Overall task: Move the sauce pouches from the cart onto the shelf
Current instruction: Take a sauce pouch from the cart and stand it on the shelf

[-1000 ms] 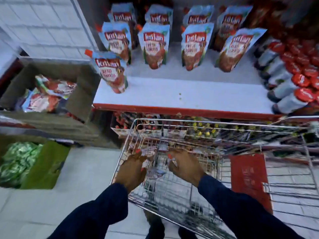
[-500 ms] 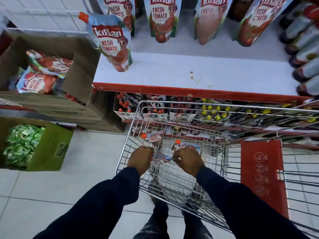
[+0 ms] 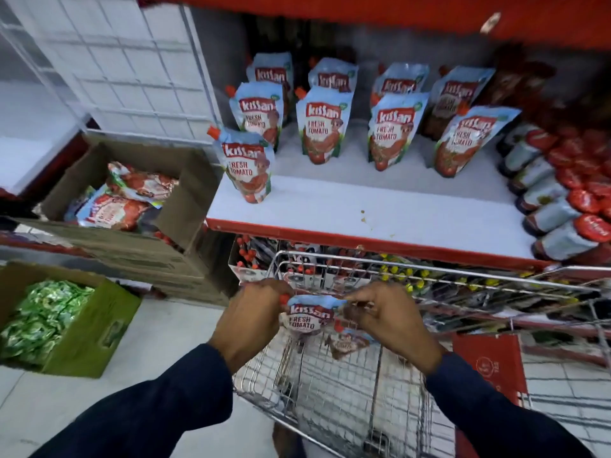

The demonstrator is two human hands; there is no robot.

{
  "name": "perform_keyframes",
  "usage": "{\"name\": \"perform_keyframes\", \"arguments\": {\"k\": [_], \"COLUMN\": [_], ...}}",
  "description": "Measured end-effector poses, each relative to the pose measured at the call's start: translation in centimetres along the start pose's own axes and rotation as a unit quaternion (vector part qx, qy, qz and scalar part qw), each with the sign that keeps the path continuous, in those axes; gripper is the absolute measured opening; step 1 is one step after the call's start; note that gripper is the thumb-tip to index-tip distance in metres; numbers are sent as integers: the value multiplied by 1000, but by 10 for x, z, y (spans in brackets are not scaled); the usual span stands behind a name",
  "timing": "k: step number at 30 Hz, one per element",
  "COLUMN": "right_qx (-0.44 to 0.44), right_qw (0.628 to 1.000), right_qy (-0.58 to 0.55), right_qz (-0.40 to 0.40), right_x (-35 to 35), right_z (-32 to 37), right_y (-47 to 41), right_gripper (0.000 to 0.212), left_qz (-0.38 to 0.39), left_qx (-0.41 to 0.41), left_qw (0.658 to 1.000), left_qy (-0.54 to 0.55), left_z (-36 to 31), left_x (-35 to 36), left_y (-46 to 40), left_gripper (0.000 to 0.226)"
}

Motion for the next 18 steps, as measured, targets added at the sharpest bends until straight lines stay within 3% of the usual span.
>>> {"name": "perform_keyframes", "arguments": {"k": [9,18], "right_qx": [-45,-62], "right_qw": [990,981], "right_qy": [-12,24], "right_qz": [-131,-184], "right_x": [-112,-170], "right_z": [70,85], "right_y": [-36,-108], "right_gripper": [12,11], "left_qz": [-134,-172], "left_qx": [77,60], "left_qw": [988,972], "left_qy": [-18,-146], "left_z": [-36,-48], "left_x": [-129,-198], "left_y": [-33,-99], "left_gripper": [16,19]}}
Point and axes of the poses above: each hand's wrist, its own y-axis away from the middle knuckle, its own x-axis out of the palm, z = x × y, the point moved 4 cm from there along -y, towards the middle knuckle, and after that the axes turned 8 degrees about z, right-handed, at the moved point
